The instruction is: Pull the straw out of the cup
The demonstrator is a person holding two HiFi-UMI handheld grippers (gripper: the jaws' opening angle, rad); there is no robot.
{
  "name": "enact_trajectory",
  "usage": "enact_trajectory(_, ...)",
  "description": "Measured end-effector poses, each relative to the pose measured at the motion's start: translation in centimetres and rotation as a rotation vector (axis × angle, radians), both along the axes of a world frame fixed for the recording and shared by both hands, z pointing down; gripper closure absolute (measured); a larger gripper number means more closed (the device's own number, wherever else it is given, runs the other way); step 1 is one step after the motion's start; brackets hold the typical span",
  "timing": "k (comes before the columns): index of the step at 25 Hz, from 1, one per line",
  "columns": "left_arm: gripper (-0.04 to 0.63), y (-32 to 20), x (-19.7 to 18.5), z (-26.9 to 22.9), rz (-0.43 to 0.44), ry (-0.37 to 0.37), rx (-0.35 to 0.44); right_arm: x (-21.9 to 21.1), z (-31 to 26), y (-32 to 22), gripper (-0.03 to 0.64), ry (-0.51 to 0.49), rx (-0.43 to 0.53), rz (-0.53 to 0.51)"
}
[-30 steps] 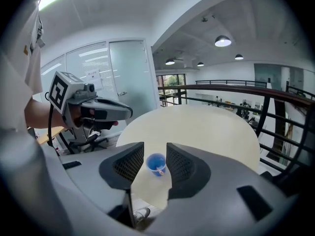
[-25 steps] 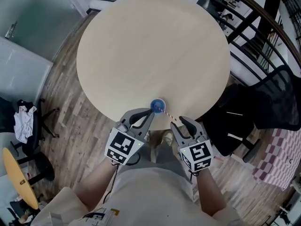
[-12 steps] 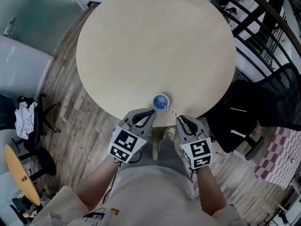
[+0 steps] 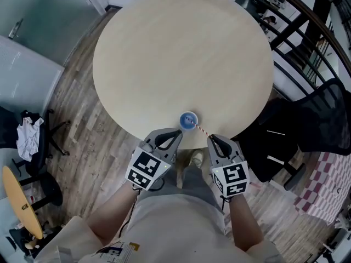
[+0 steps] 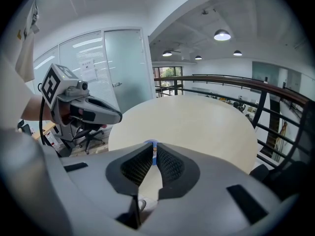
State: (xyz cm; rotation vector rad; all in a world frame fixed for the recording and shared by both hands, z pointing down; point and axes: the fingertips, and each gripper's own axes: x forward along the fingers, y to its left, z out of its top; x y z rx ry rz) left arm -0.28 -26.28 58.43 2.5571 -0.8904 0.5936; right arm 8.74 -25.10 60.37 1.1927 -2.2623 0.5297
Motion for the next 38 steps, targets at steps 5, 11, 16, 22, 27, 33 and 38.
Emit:
enact_trajectory(5, 0.581, -0.3, 0.0, -1.4, -0.009, 0.002, 0.028, 0.0, -2.9, -0.6, 0.581, 0.011, 0.062, -0.017)
enact_trajectory(11, 0.581, -1.4, 0.1, -4.9, -0.021, 0.022, 0.096, -0.6, -7.4, -1.7, 0.581, 0.005, 0.154, -0.031)
enact_trajectory(16, 0.581, -2.4, 0.2, -7.5, -0.028, 0.023, 0.157, -1.0, -10.6, -3.1, 0.581, 0.011, 0.242, -0.054)
enact_trajectory(22, 0.581, -3.6, 0.3, -13.0, -0.045, 0.050, 0.257, -0.7, -17.0, -4.8, 0.581, -0.015, 0.376, -0.035)
enact_trajectory(27, 0.581, -4.8, 0.2, -20.0, -0.059, 0.132, 0.369, -1.4, -23.4, -5.1, 0.581, -0.040, 0.506, -0.042)
enact_trajectory(33, 0.581, -6.4, 0.7, -27.5, -0.048, 0.143, 0.547, -0.8, -31.2, -5.2, 0.581, -0.059, 0.689, -0.035)
enact_trajectory(38, 0.581, -6.9, 0.7, -33.3, -0.052, 0.193, 0.636, 0.2, -37.7, -4.8, 0.581, -0.081, 0.822, -0.012)
